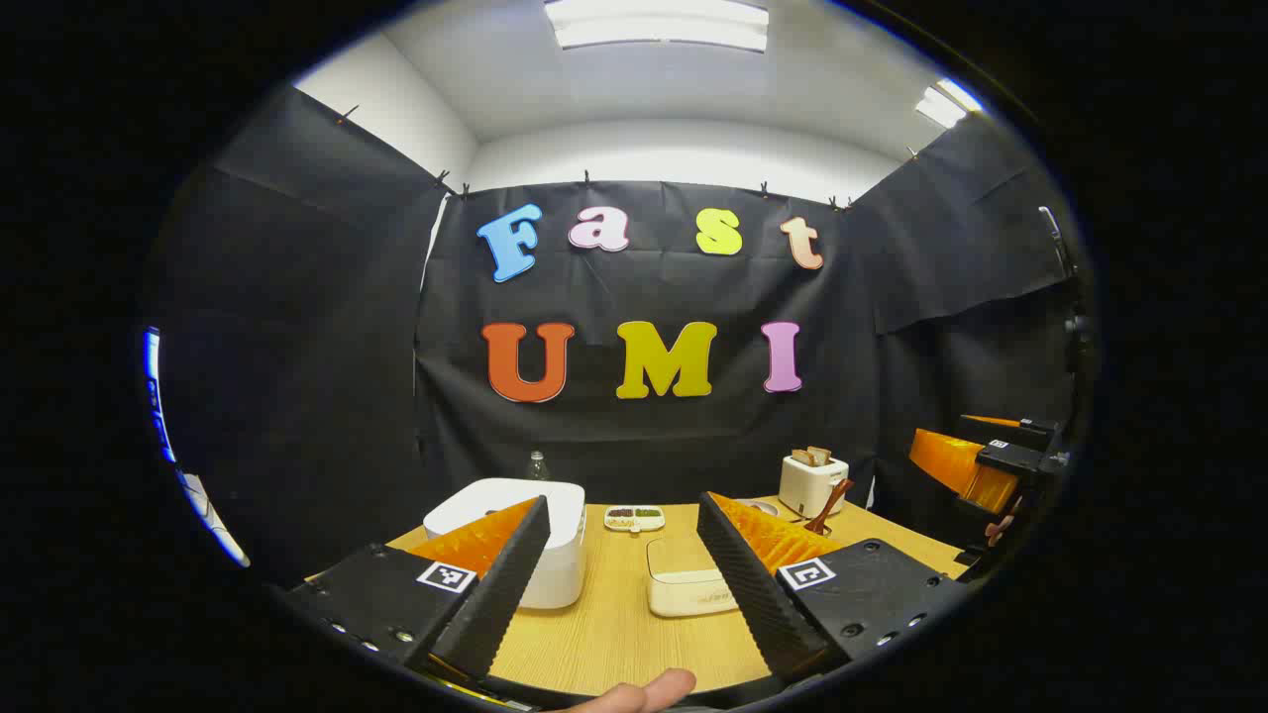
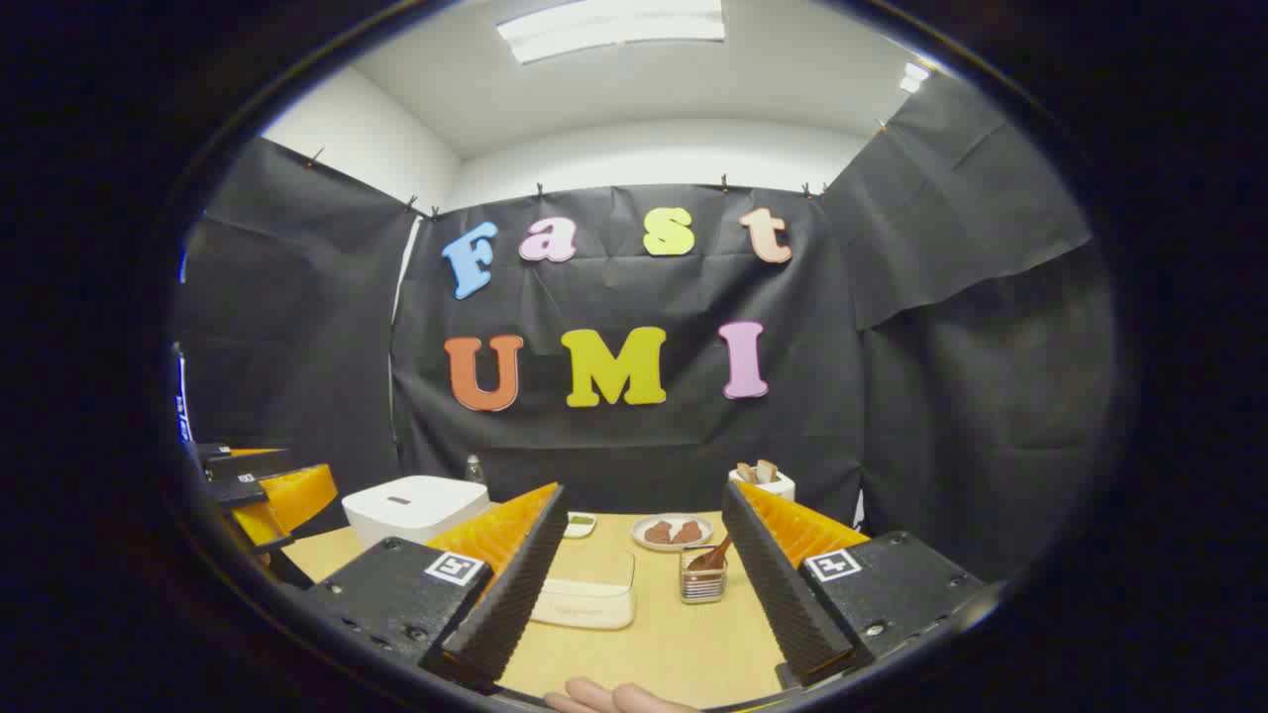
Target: Close the left gripper, press the button to open the rice cooker; take a wooden spoon from the chopstick holder with the right hand, scoop a spoonful of rice and pour it into the rice cooker, then put the wooden spoon back into the chopstick holder.
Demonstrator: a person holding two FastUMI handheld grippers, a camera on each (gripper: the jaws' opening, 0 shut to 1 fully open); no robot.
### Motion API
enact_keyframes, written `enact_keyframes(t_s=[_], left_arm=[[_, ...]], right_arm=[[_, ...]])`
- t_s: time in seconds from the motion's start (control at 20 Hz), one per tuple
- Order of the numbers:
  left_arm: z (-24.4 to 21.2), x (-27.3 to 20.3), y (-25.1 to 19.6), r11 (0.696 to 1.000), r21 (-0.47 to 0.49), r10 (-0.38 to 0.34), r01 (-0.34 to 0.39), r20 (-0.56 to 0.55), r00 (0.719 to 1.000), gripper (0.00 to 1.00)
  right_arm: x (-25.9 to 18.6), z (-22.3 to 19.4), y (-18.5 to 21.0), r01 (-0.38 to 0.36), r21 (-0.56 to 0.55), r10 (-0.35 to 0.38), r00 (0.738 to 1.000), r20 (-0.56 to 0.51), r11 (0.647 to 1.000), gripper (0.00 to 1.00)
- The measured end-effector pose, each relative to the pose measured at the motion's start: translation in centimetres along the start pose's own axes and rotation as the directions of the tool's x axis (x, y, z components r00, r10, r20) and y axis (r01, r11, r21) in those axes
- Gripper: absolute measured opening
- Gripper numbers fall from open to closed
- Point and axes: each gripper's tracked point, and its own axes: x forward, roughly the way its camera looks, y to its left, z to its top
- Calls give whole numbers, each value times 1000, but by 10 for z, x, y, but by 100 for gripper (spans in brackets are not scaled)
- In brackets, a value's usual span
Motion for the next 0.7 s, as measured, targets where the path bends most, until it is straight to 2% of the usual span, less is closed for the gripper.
enact_keyframes(t_s=[0.05,0.25,0.55,0.6,0.7], left_arm=[[-1,1,-1,1000,2,-3,3,-2,1000,95],[-5,4,-3,1000,14,-7,7,-8,1000,95],[-9,5,1,1000,-4,-5,5,-13,1000,95],[-8,6,3,1000,-4,-1,1,-14,1000,95],[-7,10,8,1000,4,6,-6,-6,1000,95]], right_arm=[[0,0,-1,-1,2,1,1000,0,1000,100],[0,-4,-7,-3,16,3,1000,-1,1000,95],[0,-12,-19,32,23,-32,999,-22,999,95],[0,-12,-21,35,24,-35,999,-21,999,100],[0,-12,-24,38,25,-37,999,-16,999,100]])
